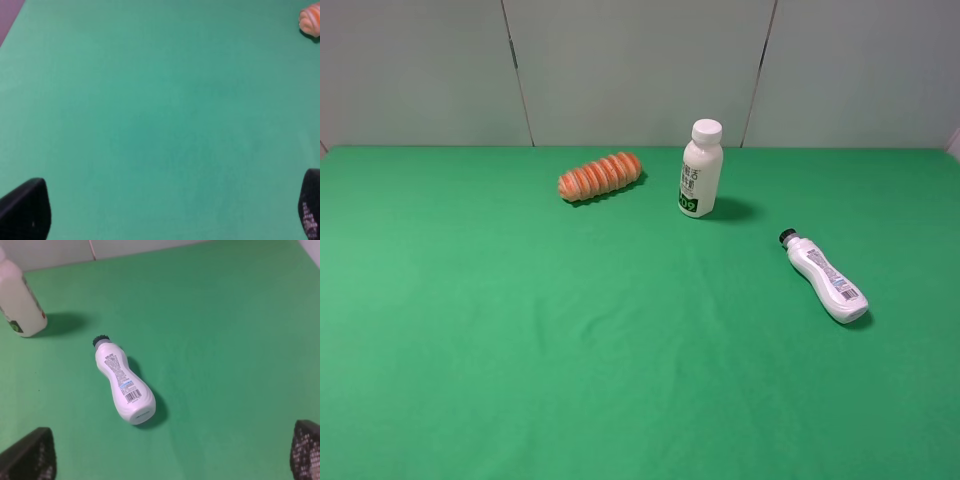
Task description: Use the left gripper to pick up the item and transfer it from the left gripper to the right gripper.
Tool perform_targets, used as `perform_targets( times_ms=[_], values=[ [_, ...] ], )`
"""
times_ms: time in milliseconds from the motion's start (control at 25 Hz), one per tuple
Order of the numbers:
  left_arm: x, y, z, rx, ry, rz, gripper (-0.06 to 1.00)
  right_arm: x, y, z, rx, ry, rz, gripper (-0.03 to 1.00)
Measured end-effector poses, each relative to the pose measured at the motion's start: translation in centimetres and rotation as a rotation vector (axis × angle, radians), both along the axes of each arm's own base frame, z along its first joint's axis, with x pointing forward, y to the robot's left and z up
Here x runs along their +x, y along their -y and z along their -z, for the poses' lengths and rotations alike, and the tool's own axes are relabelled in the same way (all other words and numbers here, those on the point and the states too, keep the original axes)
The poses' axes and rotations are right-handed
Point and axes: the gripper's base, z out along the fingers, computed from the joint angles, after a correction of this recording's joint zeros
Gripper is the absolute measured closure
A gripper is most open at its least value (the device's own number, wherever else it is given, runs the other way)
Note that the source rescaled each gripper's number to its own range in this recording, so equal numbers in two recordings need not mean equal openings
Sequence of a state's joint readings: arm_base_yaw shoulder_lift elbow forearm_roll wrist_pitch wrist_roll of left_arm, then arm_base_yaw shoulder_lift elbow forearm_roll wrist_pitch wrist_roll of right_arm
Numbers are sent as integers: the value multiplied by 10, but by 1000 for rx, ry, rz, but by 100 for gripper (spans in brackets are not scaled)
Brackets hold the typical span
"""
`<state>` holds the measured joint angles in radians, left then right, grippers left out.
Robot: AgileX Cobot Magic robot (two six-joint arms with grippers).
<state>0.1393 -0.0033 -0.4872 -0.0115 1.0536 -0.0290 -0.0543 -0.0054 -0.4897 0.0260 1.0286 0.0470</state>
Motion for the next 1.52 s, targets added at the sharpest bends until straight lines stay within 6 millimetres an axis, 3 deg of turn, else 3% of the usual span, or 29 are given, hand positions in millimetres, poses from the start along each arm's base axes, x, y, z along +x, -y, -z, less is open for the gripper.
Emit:
perform_targets(
  times_ms=[1520],
  values=[
    [0, 0, 0, 0, 0, 0, -5, 0, 0, 0, 0, 0, 0, -3]
  ],
)
